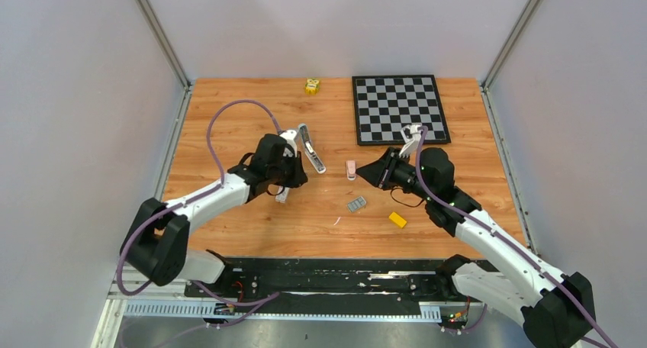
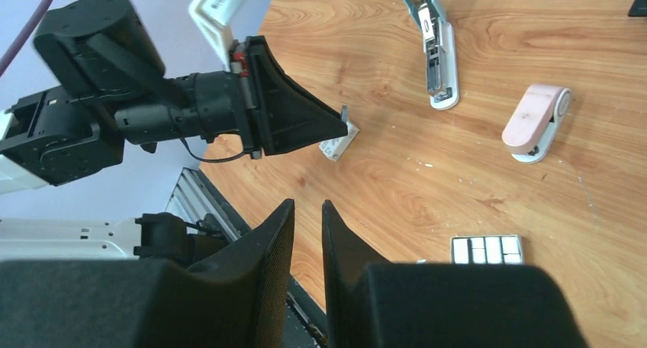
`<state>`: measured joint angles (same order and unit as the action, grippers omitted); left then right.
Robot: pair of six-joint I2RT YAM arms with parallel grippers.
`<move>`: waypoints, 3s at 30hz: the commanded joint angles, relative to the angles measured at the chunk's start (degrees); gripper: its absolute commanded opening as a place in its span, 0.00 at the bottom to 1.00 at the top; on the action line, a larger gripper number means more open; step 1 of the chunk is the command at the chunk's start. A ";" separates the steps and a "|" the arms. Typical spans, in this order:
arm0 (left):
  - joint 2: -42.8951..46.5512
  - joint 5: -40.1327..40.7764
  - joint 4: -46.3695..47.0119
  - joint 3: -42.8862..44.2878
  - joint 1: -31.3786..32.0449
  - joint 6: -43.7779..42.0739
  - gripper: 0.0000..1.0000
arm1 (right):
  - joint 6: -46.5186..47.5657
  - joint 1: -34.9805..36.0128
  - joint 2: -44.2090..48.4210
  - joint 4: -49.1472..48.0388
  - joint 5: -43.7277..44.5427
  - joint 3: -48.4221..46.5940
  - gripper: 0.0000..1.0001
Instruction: Load the staples into the stapler
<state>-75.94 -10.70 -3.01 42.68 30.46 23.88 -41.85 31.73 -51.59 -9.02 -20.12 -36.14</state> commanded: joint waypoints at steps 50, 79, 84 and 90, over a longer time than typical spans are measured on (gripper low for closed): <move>-14.89 17.89 -11.54 9.56 0.75 -2.19 0.19 | 11.04 -1.67 -22.93 -1.46 -1.22 -8.69 0.25; -5.06 8.27 -12.87 7.74 -4.30 -0.64 0.20 | 19.69 4.80 -63.93 3.04 8.06 -36.23 0.18; -5.80 7.02 -11.85 7.18 -4.44 0.04 0.20 | 19.28 6.09 -64.93 2.87 6.42 -36.63 0.17; -6.74 6.62 -11.18 7.27 -4.46 0.64 0.20 | 18.37 7.47 -64.65 1.07 5.79 -35.37 0.17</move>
<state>-82.46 -3.05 -15.59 50.17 26.44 23.83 -22.96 37.71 -115.39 -7.68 -13.41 -71.42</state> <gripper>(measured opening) 0.205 0.174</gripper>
